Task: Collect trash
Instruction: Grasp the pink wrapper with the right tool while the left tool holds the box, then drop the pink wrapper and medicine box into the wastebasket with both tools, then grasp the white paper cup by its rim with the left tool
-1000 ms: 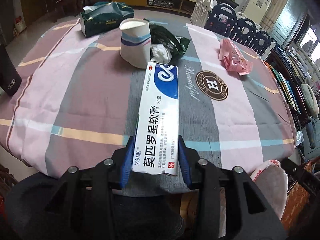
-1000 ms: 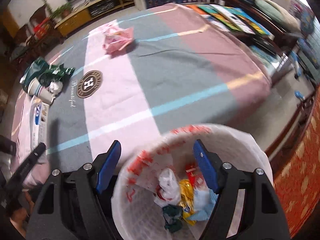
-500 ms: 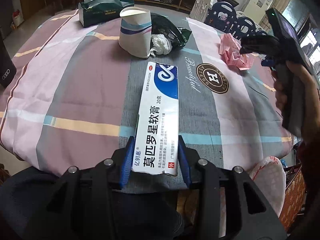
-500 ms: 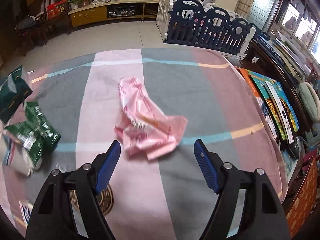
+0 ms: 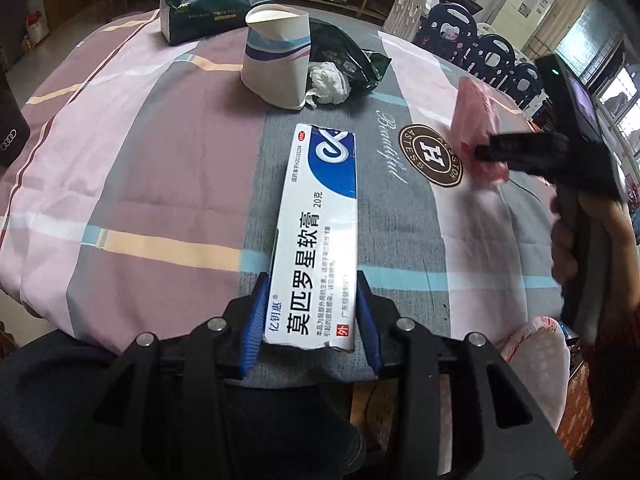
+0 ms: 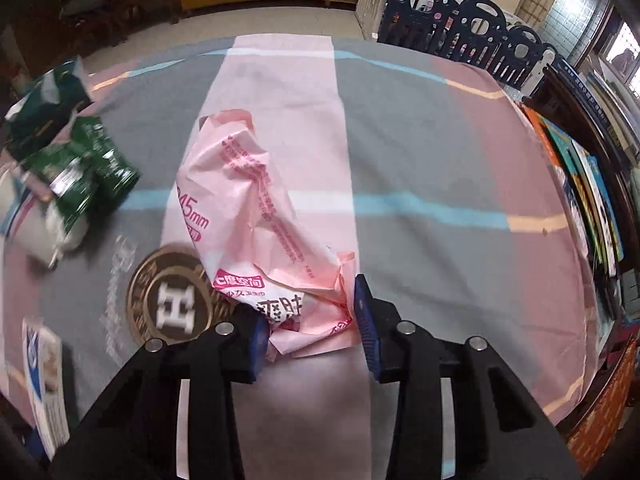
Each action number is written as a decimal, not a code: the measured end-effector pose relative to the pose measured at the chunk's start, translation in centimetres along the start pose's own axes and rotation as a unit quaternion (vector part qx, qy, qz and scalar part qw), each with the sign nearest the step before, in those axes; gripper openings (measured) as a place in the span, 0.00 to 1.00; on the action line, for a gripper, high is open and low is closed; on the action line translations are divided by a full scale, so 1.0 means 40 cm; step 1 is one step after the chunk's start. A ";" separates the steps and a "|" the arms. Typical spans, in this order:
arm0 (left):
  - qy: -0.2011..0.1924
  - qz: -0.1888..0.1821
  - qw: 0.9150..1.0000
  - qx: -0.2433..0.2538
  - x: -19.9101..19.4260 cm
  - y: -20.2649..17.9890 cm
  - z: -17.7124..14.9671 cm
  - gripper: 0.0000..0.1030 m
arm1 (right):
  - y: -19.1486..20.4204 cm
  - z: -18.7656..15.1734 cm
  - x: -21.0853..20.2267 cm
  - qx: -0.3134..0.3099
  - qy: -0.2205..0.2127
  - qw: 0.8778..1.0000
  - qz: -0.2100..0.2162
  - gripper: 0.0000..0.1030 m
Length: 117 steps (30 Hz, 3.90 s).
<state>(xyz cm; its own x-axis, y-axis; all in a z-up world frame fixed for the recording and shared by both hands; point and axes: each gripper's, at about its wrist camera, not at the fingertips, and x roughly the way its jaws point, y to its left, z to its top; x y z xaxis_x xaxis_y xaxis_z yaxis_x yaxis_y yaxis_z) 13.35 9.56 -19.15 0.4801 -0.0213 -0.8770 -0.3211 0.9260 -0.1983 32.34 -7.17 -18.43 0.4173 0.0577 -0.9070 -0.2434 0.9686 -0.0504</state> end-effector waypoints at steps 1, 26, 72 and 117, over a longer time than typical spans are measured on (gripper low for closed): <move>-0.002 0.001 1.000 -0.001 -0.002 0.001 -0.001 0.41 | 0.002 -0.029 -0.020 0.002 -0.001 1.000 0.010 0.38; -0.079 -0.046 0.992 0.091 -0.251 -0.191 -0.089 0.41 | -0.186 -0.507 -0.458 0.114 -0.035 0.992 0.046 0.38; 0.032 -0.098 0.988 0.119 -0.139 -0.245 -0.119 0.73 | -0.317 -0.661 -0.426 0.172 0.047 0.984 0.001 0.79; -0.011 -0.033 0.993 -0.112 0.120 0.298 0.349 0.58 | 0.134 0.023 -0.205 0.027 -0.054 0.996 0.067 0.79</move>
<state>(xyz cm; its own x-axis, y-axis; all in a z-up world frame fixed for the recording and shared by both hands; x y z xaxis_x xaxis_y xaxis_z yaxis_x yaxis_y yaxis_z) 23.23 25.77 -19.61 0.5225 -0.0690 -0.8498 -0.4602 0.8162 -0.3493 28.42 -2.23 -10.87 0.4768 0.2097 -0.8536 -0.2572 0.9619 0.0927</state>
